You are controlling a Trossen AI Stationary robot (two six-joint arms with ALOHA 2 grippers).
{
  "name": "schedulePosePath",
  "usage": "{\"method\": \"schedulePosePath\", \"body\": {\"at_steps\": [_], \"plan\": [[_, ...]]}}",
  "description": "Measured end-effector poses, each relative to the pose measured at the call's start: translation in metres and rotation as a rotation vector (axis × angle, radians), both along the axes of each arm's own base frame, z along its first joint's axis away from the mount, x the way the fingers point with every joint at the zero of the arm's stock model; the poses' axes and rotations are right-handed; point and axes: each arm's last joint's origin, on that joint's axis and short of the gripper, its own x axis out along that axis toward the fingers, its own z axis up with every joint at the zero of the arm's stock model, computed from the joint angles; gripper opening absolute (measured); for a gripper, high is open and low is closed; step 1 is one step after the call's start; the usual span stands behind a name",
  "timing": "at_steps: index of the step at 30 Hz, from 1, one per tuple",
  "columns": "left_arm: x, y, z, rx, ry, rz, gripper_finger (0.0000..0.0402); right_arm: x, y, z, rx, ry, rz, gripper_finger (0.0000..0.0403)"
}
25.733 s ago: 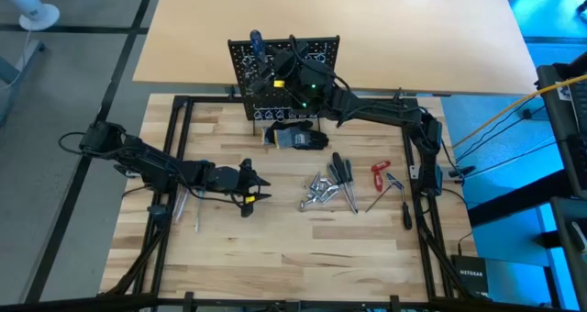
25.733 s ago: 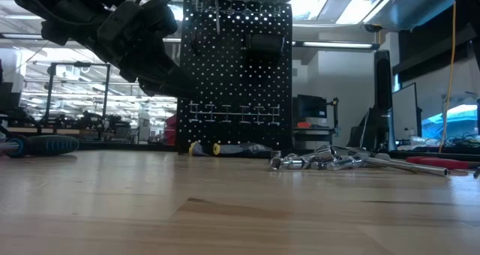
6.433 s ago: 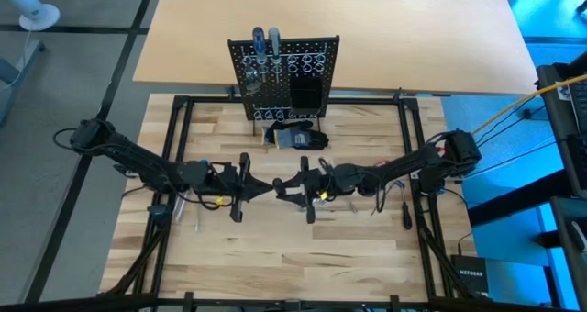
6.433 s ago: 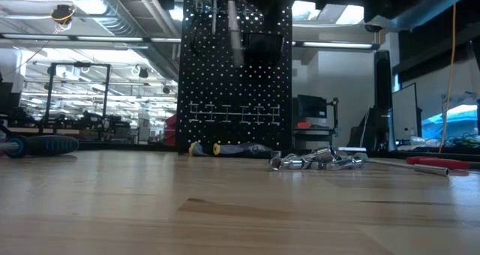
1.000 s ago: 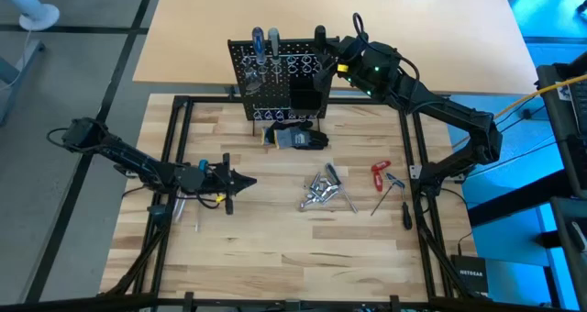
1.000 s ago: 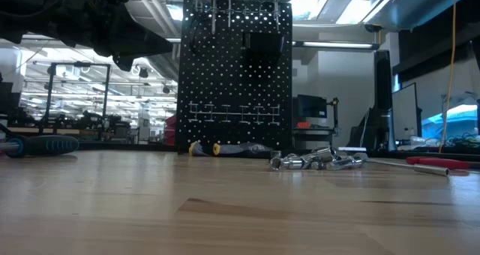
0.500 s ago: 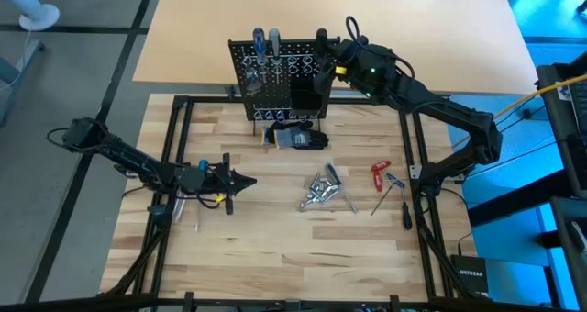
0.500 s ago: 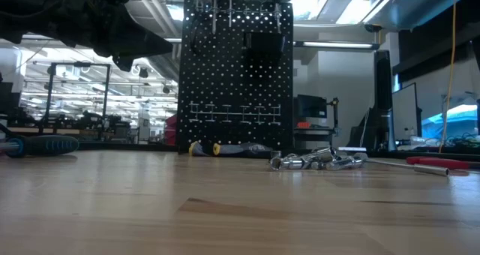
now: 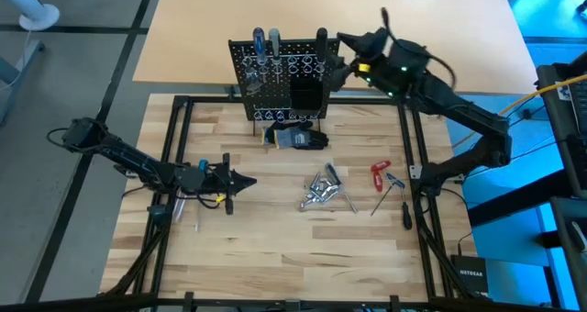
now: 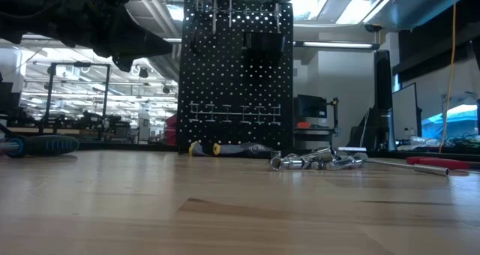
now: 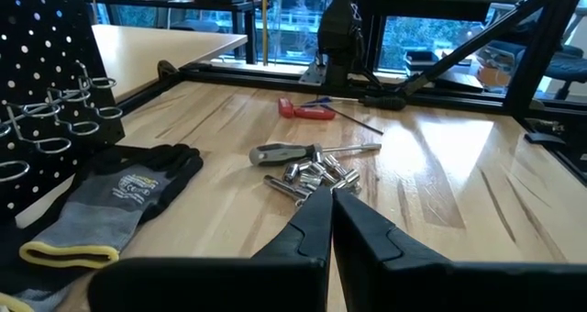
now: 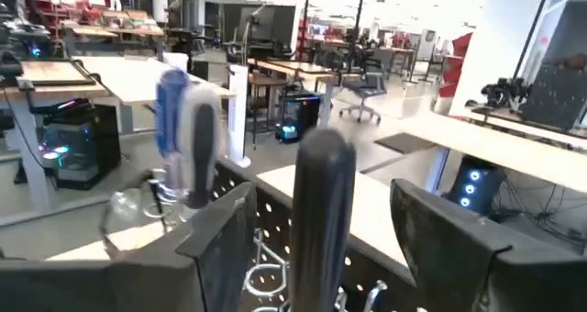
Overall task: Hang tools onto peg board
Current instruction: Hang the gray screwdriver on the pegboard
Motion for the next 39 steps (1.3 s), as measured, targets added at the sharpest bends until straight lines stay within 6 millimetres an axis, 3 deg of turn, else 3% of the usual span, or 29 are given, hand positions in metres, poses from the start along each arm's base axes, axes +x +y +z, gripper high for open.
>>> {"method": "schedulePosePath", "body": {"at_steps": [7, 13, 19, 25, 39], "plan": [[0.0, 0.0, 0.0, -0.007, 0.0, 0.001, 0.0003, -0.016, 0.047, 0.004, 0.032, 0.12, 0.184, 0.0252], [0.0, 0.0, 0.0, -0.011, 0.0, 0.002, 0.0003, -0.016, 0.094, -0.024, 0.154, 0.352, 0.326, 0.0252], [0.0, 0.0, 0.0, -0.011, 0.0, 0.002, 0.0003, -0.011, 0.123, -0.059, 0.293, 0.513, 0.376, 0.0252], [0.0, 0.0, 0.0, -0.013, 0.0, 0.003, 0.0003, -0.006, 0.136, -0.097, 0.389, 0.613, 0.353, 0.0252], [0.0, 0.0, -0.001, -0.007, 0.004, 0.002, 0.0003, -0.008, 0.134, -0.197, 0.565, 0.771, 0.153, 0.0252]]}}
